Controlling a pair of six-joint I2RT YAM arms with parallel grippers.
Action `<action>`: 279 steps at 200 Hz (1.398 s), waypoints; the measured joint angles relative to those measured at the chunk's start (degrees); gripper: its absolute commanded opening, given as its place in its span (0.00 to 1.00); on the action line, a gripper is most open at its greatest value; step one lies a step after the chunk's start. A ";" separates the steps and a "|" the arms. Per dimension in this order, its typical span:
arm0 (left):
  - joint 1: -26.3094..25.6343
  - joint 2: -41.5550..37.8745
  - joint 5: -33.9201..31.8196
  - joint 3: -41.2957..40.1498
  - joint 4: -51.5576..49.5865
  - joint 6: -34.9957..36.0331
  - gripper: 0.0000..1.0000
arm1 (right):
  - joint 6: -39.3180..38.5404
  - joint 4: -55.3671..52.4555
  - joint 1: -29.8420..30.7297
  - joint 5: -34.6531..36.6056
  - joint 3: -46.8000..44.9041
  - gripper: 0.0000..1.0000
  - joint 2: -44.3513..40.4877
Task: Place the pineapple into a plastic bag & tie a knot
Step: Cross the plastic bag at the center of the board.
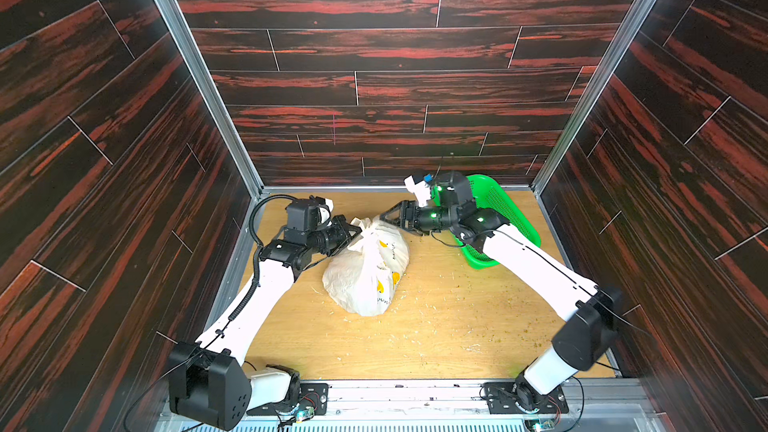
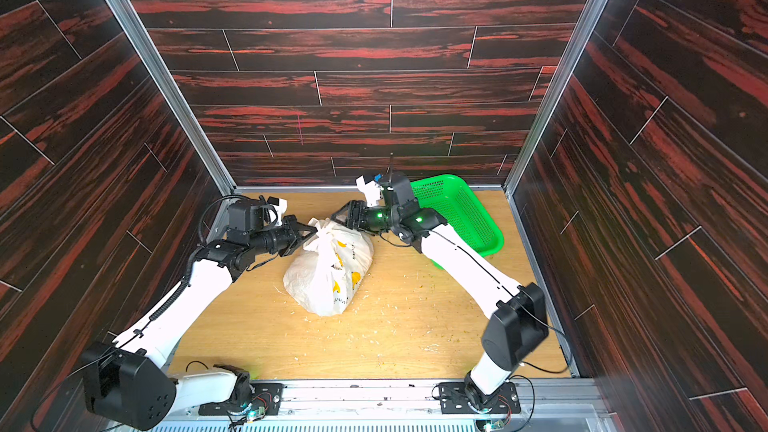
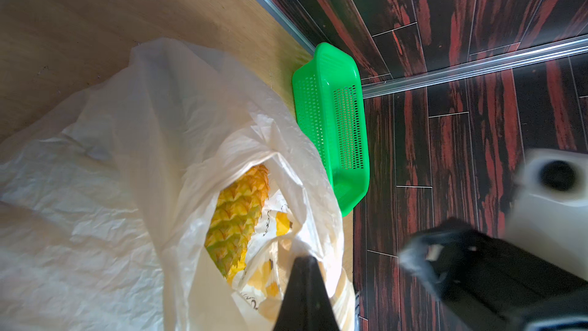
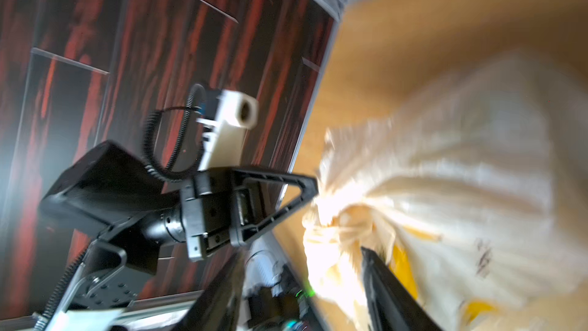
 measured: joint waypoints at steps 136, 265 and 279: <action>-0.02 -0.09 -0.11 0.00 -0.04 0.85 0.00 | -24.85 14.34 0.04 -1.11 -22.71 0.59 -9.35; -0.02 0.11 -0.11 0.00 -0.07 1.05 0.00 | -51.67 24.13 1.57 -5.31 -25.33 0.51 -2.99; -0.02 0.13 -0.11 0.00 -0.07 1.05 0.00 | -52.06 24.13 1.92 -5.68 -24.72 0.50 -2.40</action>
